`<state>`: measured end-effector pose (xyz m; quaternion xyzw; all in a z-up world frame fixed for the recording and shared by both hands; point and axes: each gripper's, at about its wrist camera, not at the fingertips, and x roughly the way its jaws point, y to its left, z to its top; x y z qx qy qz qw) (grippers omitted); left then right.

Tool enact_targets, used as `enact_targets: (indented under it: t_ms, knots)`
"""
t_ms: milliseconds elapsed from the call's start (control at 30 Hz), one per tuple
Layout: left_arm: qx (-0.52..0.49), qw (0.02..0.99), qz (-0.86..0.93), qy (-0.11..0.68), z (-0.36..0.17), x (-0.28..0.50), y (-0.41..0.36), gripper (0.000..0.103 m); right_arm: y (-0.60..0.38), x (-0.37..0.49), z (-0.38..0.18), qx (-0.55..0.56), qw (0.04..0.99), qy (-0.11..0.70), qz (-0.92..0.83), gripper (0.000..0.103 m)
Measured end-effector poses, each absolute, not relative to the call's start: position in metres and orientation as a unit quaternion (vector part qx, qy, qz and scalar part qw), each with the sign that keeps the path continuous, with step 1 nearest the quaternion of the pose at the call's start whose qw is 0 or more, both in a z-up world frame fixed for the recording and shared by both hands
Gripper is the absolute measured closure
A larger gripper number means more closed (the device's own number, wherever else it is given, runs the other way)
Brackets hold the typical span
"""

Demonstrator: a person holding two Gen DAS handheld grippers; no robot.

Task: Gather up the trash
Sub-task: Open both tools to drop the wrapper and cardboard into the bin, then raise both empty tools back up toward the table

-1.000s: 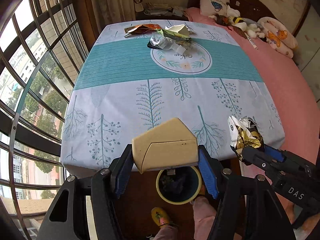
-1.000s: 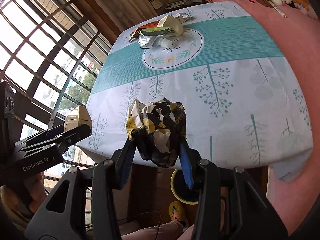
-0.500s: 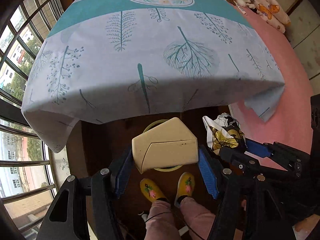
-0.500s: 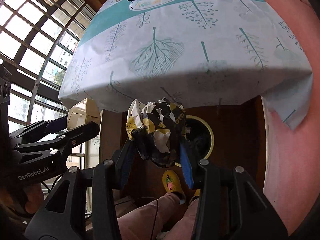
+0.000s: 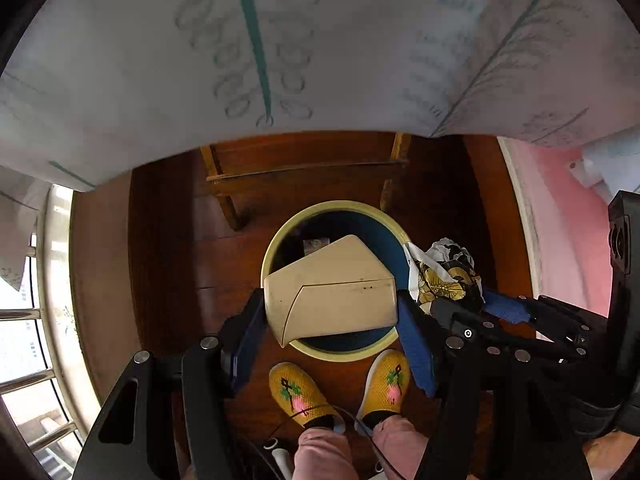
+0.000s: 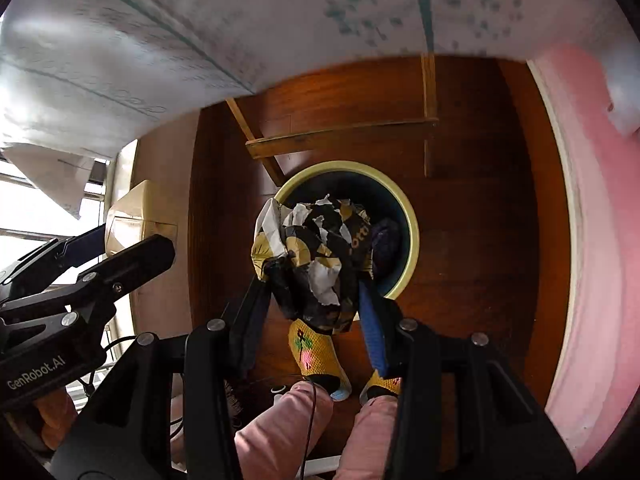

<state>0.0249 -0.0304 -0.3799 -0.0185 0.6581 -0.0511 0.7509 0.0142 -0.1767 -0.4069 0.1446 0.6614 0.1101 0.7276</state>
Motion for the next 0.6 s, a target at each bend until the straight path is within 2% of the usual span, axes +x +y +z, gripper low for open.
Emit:
enact_targets:
  t_ms: [200,267,300,600]
  knots:
    - [-0.036,0.743,-0.064,0.665,-0.439,0.031,-0.022,0.039,-0.181,0.018,-0.475,0.182,0.717,0.665,0.099,0.061]
    - [-0.047,0.739,-0.076,0.668,-0.452,0.034,-0.016,0.025,-0.184,0.019,-0.49,0.197,0.71,0.669,0.1,0.057]
    - [-0.052,0.739,-0.079,0.667,-0.456,0.034,-0.014,0.013,-0.185,0.019,-0.495,0.202,0.709,0.669,0.095,0.054]
    - [-0.047,0.752,-0.079,0.653,-0.456,0.03,-0.006,0.006,-0.194,0.017,-0.507,0.214,0.713,0.664,0.075,0.045]
